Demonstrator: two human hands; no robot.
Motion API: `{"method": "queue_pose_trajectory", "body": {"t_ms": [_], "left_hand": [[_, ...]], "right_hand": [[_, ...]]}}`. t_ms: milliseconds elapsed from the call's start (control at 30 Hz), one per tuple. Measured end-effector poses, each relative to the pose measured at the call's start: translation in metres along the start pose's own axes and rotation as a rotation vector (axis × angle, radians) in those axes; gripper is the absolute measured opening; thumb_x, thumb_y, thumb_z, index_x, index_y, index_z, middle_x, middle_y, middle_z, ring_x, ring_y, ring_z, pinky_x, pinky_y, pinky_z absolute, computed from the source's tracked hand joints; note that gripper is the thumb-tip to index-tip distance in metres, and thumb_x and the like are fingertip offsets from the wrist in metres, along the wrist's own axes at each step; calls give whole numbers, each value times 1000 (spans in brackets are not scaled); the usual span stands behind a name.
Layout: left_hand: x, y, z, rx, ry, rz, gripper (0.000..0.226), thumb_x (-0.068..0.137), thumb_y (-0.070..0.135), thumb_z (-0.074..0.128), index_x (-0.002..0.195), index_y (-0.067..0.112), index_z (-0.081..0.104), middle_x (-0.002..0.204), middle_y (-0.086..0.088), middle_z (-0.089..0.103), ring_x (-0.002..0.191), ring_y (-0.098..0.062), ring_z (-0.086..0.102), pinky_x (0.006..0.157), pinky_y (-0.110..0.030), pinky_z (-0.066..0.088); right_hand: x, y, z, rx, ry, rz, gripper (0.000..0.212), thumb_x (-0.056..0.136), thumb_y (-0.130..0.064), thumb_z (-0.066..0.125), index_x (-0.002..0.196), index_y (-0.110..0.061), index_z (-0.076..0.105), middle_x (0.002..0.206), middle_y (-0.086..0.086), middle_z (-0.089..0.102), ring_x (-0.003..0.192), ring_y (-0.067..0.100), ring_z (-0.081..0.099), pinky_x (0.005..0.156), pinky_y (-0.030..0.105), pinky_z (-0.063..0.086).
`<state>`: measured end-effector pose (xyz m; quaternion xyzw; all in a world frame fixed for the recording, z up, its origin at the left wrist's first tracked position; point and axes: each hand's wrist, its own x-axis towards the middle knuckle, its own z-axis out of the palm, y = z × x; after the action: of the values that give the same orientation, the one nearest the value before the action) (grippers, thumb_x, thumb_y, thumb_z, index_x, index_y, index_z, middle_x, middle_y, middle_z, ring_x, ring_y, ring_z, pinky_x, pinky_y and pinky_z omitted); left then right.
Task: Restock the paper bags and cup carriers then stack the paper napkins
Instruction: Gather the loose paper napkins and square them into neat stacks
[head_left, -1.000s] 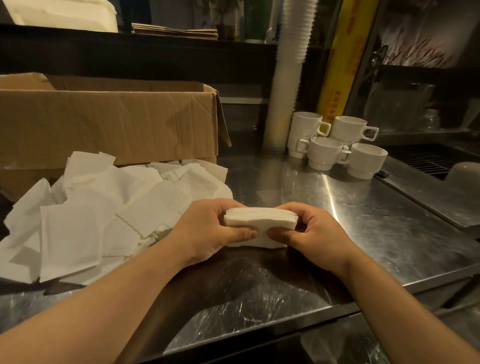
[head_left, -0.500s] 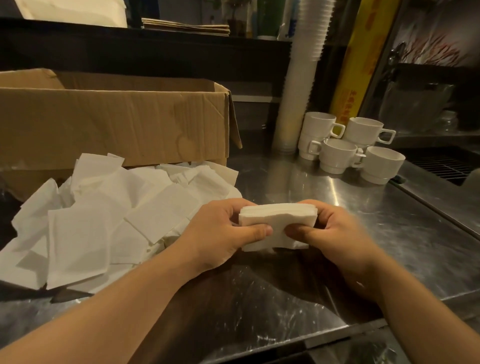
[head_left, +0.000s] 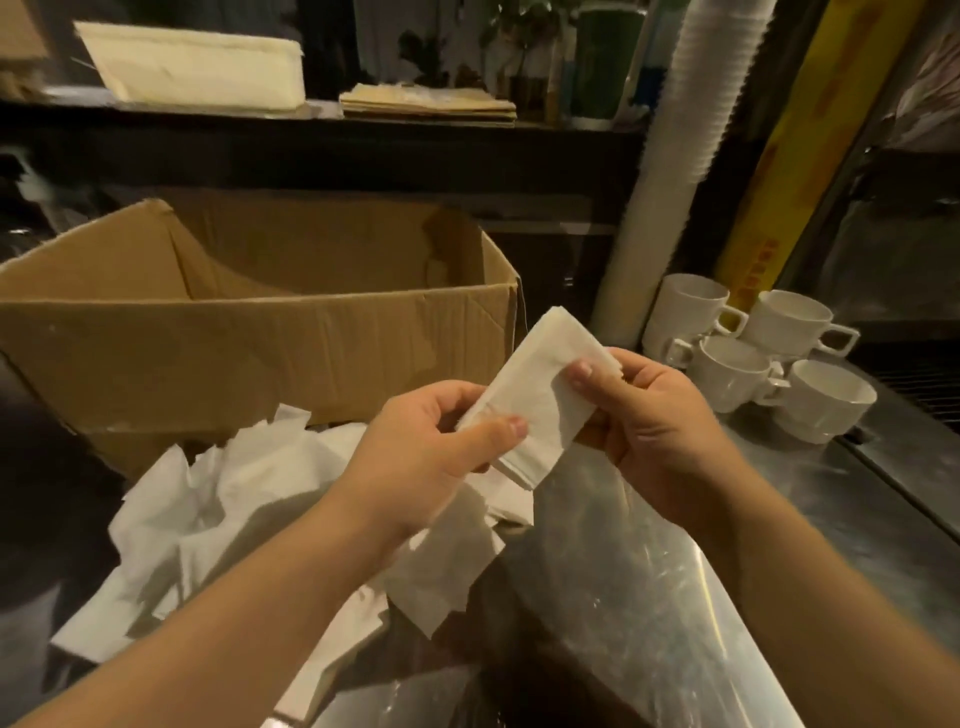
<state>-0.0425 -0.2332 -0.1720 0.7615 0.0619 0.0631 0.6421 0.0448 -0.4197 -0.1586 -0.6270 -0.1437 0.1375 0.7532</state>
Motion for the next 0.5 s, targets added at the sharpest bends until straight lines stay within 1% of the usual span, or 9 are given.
{"method": "queue_pose_trajectory", "body": {"t_ms": [33, 133, 200, 267, 333, 400, 500], "left_hand": [[1, 7, -6, 5, 7, -9, 23, 86, 46, 76, 105, 35, 71, 94, 17, 75, 90, -5, 73, 80, -28, 59], [4, 31, -23, 3, 40, -28, 26, 86, 50, 75, 108, 37, 70, 96, 18, 75, 94, -6, 73, 82, -28, 58], [6, 50, -34, -25, 55, -29, 32, 82, 52, 74, 110, 36, 69, 97, 18, 75, 95, -4, 73, 78, -24, 58], [10, 71, -45, -65, 68, -44, 41, 77, 54, 73, 112, 35, 68, 98, 19, 76, 95, -3, 73, 76, -23, 59], [16, 94, -57, -78, 93, -72, 46, 72, 57, 72, 113, 37, 67, 98, 19, 76, 97, -9, 74, 81, -26, 61], [22, 118, -70, -80, 117, -93, 49, 70, 61, 72, 112, 38, 67, 98, 19, 76, 99, -15, 74, 87, -33, 62], [32, 151, -90, -100, 129, -109, 49, 70, 59, 71, 113, 36, 68, 100, 16, 76, 100, -16, 73, 92, -38, 61]], "right_hand": [[4, -9, 6, -13, -4, 7, 41, 73, -28, 75, 110, -13, 71, 96, 0, 78, 91, 16, 76, 70, 30, 61], [15, -36, 26, -11, -23, 48, 49, 68, -31, 77, 113, -13, 70, 99, 1, 77, 93, 17, 76, 72, 33, 62], [22, -55, 40, 2, -40, 84, 55, 65, -33, 80, 115, -13, 69, 102, 3, 77, 95, 20, 76, 75, 36, 63], [30, -75, 54, -9, -57, 108, 55, 64, -32, 82, 115, -14, 69, 103, 3, 77, 97, 21, 76, 77, 38, 63], [39, -99, 68, -34, -73, 110, 56, 63, -32, 82, 114, -15, 69, 103, 1, 77, 98, 21, 76, 78, 39, 63], [49, -124, 83, -61, -86, 107, 56, 64, -33, 82, 115, -16, 69, 104, 1, 77, 99, 21, 75, 80, 40, 63], [65, -156, 103, -97, -111, 96, 57, 66, -35, 83, 118, -16, 68, 105, 0, 76, 100, 20, 75, 81, 39, 63]]}}
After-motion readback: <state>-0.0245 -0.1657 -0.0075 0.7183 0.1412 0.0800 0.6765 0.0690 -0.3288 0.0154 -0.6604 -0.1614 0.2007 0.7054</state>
